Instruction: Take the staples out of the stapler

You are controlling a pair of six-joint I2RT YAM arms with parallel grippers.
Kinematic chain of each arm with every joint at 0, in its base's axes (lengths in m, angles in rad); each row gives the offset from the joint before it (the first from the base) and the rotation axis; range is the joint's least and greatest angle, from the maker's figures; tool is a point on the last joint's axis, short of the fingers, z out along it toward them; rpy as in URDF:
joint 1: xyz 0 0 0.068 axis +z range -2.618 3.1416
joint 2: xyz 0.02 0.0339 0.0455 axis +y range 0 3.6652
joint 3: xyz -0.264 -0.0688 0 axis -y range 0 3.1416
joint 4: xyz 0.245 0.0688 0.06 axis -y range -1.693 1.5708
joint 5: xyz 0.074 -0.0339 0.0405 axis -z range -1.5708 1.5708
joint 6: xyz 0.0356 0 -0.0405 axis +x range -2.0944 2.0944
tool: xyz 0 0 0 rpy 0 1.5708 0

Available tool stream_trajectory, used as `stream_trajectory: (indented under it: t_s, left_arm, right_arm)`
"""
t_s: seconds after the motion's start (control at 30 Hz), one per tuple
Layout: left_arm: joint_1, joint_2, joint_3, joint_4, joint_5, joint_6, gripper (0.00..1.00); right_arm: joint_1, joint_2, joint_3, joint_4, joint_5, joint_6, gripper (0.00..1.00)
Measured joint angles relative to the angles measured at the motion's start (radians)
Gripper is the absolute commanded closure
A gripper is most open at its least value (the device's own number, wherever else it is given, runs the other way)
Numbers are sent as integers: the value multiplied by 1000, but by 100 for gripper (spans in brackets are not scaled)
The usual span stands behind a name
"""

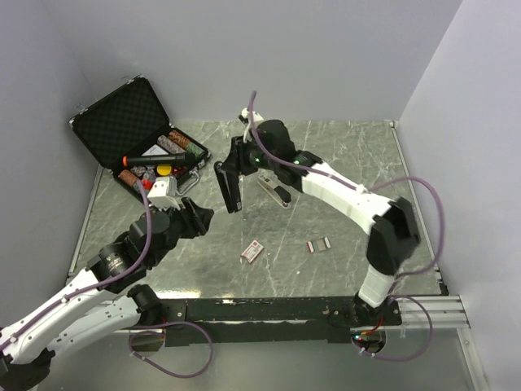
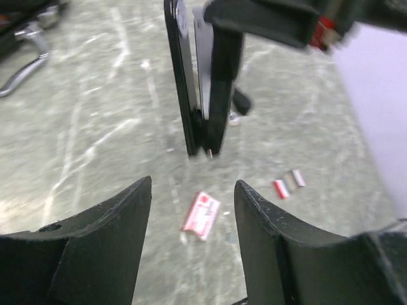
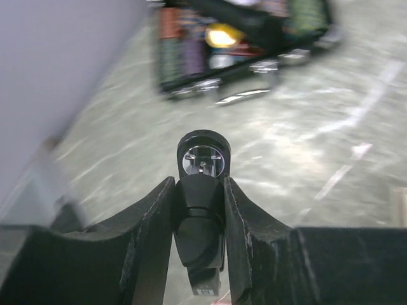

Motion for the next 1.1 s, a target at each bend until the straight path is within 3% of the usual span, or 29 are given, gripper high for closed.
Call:
stream_trajectory:
  t_s: [0.33,0.63,0.87,1.1]
  left_arm:
    - [0,1,9,-66,-82,5,41]
    - [0,23,9,-66,-82,27,40]
    - [0,23,9,-65,-81,31,40]
    - [0,34,9,-65,-81,31,40]
  right_arm:
    - [-51,424,374,-225,290,95,100]
    - [-61,695,734,-402,430,175,100]
    - [-77,721,761,-439,443,229,100]
    - [-92,753,760,-439,422,266,78]
